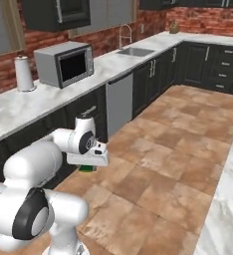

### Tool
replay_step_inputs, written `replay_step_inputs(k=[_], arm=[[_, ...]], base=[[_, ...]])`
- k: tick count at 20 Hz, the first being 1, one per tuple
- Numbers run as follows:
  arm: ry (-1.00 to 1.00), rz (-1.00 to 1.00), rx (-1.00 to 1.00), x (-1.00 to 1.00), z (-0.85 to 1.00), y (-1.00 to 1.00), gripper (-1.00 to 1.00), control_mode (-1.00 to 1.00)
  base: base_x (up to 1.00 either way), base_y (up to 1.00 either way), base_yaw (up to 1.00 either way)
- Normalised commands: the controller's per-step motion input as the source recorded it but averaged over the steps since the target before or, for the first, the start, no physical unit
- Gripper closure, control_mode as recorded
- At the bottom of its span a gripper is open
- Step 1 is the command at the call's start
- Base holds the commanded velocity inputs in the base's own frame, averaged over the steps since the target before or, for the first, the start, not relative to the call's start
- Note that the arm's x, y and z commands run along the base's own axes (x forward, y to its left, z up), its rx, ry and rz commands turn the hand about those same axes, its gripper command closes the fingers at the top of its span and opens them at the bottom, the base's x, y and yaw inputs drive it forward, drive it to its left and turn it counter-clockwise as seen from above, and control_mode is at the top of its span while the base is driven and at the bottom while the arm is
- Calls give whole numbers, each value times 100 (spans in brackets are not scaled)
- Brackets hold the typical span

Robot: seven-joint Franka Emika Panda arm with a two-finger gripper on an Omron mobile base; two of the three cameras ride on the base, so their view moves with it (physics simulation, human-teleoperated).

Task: Restock the sink supplies by placing the sponge and soap dispenser on the counter and next to the sink. Make sure the soap dispenser is upright.

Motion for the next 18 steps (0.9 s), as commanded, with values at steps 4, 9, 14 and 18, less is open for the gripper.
replay_step_inputs(k=[4, 9, 14, 18], arm=[[0, 0, 0, 0, 0, 0, 100, 100], [0, 0, 0, 0, 0, 0, 100, 100], [0, 0, 0, 0, 0, 0, 100, 100], [0, 0, 0, 0, 0, 0, 100, 100]], base=[[100, -5, 5], [100, -4, 12], [100, -18, 17], [100, -37, 20]])
